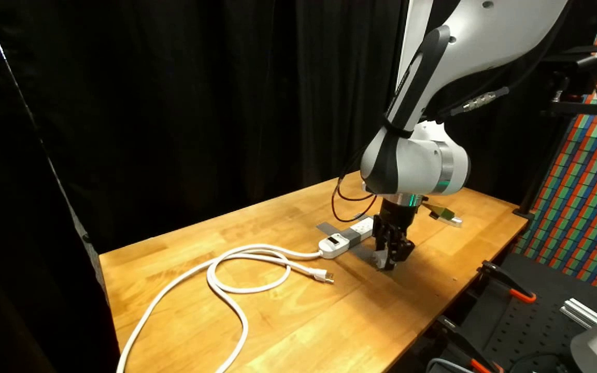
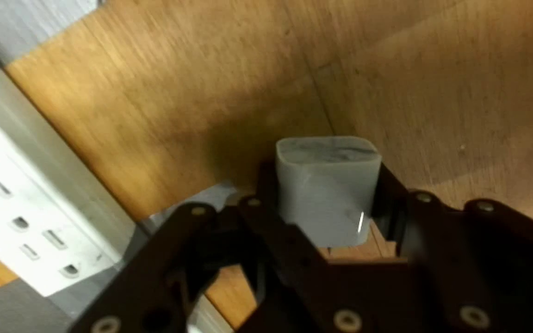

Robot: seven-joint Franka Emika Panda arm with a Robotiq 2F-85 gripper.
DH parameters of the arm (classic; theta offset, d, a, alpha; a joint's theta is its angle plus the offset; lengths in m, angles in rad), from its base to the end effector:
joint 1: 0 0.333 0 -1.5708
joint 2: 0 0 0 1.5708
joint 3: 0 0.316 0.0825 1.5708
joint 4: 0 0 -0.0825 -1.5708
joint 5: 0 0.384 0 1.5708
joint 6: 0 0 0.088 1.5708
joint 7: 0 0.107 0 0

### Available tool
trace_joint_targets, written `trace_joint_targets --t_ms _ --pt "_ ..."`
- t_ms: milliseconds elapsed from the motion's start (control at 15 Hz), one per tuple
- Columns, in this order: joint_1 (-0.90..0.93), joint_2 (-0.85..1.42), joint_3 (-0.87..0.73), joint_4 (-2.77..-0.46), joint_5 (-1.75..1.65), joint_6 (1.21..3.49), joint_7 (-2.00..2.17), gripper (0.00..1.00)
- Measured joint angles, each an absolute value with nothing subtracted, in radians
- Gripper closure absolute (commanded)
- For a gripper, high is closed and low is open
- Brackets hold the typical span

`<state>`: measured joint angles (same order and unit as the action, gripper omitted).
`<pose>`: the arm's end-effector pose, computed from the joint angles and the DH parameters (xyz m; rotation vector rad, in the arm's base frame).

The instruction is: Plug the charger head into the extension cable

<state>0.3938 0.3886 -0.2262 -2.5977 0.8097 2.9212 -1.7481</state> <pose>0.4055 0.0108 0.1203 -2.5936 -1.6549 -0.0581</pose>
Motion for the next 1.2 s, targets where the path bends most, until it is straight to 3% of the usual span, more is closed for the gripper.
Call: trace_joint_targets --t_ms 400,533,800,1200 --pt "0.759 0.453 -0.605 -2.585 0.411 2.757 -1.287 0.74" --pt "0.784 0.460 -0.649 -2.563 0.242 2.652 -1.151 0.74" --pt "0.677 0.418 -0.573 -2.508 -0.096 2.527 -0.895 0.74" --pt "0.321 0.311 -0.231 -2.424 -0.309 2.393 -0.714 0.74"
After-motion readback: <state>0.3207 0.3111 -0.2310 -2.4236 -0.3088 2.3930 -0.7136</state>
